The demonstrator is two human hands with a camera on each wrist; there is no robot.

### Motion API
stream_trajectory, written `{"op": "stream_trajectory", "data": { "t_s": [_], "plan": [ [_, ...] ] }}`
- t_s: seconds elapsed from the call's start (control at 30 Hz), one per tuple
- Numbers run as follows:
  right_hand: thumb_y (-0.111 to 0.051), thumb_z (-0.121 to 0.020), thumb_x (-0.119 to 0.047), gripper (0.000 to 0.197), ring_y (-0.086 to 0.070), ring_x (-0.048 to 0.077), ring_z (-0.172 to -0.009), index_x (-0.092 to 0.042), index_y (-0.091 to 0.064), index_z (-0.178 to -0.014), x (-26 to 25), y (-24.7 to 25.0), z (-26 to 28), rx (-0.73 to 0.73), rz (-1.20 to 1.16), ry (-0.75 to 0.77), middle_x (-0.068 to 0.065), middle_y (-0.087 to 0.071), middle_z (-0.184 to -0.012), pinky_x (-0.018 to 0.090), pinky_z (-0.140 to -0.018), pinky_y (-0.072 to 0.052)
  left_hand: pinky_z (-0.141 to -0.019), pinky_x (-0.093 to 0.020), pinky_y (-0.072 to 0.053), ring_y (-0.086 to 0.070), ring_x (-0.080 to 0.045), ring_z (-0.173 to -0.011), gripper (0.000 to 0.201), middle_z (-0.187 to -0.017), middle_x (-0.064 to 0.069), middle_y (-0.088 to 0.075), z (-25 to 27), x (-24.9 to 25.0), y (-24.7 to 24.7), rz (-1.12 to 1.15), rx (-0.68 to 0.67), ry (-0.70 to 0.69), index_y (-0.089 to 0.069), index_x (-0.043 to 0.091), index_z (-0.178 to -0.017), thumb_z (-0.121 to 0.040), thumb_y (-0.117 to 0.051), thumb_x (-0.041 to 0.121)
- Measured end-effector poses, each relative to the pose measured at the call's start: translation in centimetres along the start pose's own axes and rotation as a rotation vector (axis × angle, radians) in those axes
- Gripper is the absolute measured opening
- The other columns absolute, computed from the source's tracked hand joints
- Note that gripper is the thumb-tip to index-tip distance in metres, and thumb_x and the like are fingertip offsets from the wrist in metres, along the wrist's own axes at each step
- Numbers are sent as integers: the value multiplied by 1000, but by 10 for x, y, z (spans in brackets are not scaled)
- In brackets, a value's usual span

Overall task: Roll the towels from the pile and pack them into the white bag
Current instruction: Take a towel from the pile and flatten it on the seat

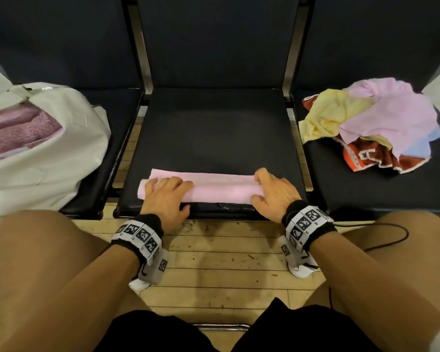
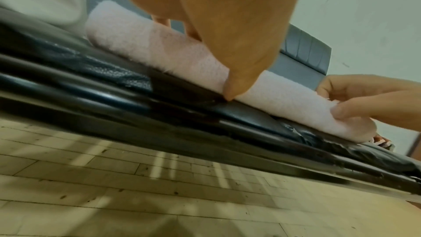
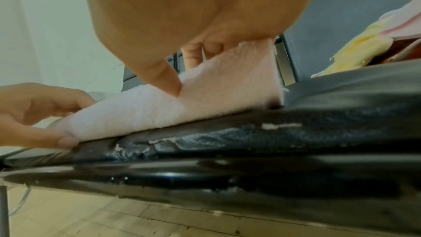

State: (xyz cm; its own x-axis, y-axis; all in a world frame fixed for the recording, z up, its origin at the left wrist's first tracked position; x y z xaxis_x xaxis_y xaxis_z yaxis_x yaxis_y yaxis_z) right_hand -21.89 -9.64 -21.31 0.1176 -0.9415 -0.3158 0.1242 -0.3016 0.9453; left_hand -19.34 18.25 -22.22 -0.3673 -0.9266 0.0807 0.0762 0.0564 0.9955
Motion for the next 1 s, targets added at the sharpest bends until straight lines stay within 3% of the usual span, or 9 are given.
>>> {"op": "stream_trajectory", "data": {
  "t_s": [0.1, 0.2, 0.4, 0.57, 0.67, 0.73, 0.8, 0.9, 1.0],
  "plan": [
    [-57, -84, -28, 25, -52, 21, -99, -19, -55, -108, -4, -1, -1, 138, 115, 58, -1, -55, -110, 37, -93, -40, -113, -47, -16, -47, -22, -122, 40, -127, 5, -57, -1, 4, -4, 38, 36, 1, -55, 29, -131, -91, -57, 34],
    [-62, -84, -18, 32, -57, 25, -108, -16, -64, -116, -12, -9, 1, 222, 163, 111, 3, -63, -115, 41, -99, -40, -114, -46, -14, -46, -21, -124, 40, -130, 5, -58, -3, 3, -3, 54, 29, 27, -52, 27, -135, -96, -49, 31],
    [-57, -90, -33, 41, -54, 22, -118, -20, -57, -129, -21, -29, -1, 113, 186, 93, 0, -61, -128, 42, -110, -30, -112, -44, -18, -49, -21, -118, 41, -125, 3, -61, -4, 0, 0, 63, 37, 81, -47, 26, -138, -99, -38, 31],
    [-40, -97, -30, 28, -58, 21, -96, -22, -54, -120, -18, -19, -8, 70, 186, 100, -2, -66, -105, 39, -96, -34, -103, -43, -34, -59, -21, -100, 44, -111, 1, -66, -6, 0, 7, 109, 16, 67, -37, 24, -143, -100, -37, 31],
    [-37, -95, -33, 28, -58, 21, -86, -23, -52, -115, -20, -15, -9, 8, 160, 81, -2, -64, -96, 40, -89, -42, -107, -47, -36, -54, -24, -111, 50, -124, -2, -57, -5, 4, 8, 71, 34, 27, -41, 25, -143, -95, -53, 26],
    [-40, -93, -34, 33, -58, 21, -92, -22, -50, -122, -19, -14, -9, 29, 116, 63, -1, -62, -103, 41, -88, -44, -106, -50, -37, -51, -27, -116, 56, -127, -4, -54, -4, 9, 6, 2, 48, -30, -54, 23, -132, -80, -74, 18],
    [-49, -89, -28, 32, -55, 20, -98, -21, -52, -120, -20, -11, -9, 118, 68, 78, -1, -59, -111, 40, -90, -45, -96, -48, -43, -56, -27, -104, 49, -115, -3, -60, -5, 13, 4, -12, 94, -82, -63, 21, -114, -70, -82, 13],
    [-57, -87, -19, 24, -55, 21, -101, -18, -62, -110, -25, -12, -6, 172, 97, 146, 1, -61, -113, 36, -92, -43, -102, -46, -40, -62, -26, -102, 29, -108, 0, -69, -5, 13, -3, -23, 100, -127, -69, 22, -106, -79, -76, 16],
    [-58, -88, -34, 33, -56, 20, -108, -18, -64, -116, -28, -21, 0, 146, 124, 150, 0, -63, -118, 36, -100, -39, -114, -50, -28, -60, -21, -115, 30, -117, 4, -68, -3, 14, -6, 20, 99, -88, -68, 24, -117, -92, -60, 40]
  ]
}}
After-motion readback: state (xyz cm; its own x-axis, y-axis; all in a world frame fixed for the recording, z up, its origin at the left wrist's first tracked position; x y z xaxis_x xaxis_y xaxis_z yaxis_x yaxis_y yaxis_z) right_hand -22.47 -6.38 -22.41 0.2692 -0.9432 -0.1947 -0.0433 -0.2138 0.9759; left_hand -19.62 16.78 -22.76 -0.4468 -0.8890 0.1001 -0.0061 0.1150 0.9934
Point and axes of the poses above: each hand's wrist, its own z-axis away from the middle knuckle, its own y-axis out of the back of the hand, x = y × z, the point moved 3 cm from there along -z, towards the middle knuckle
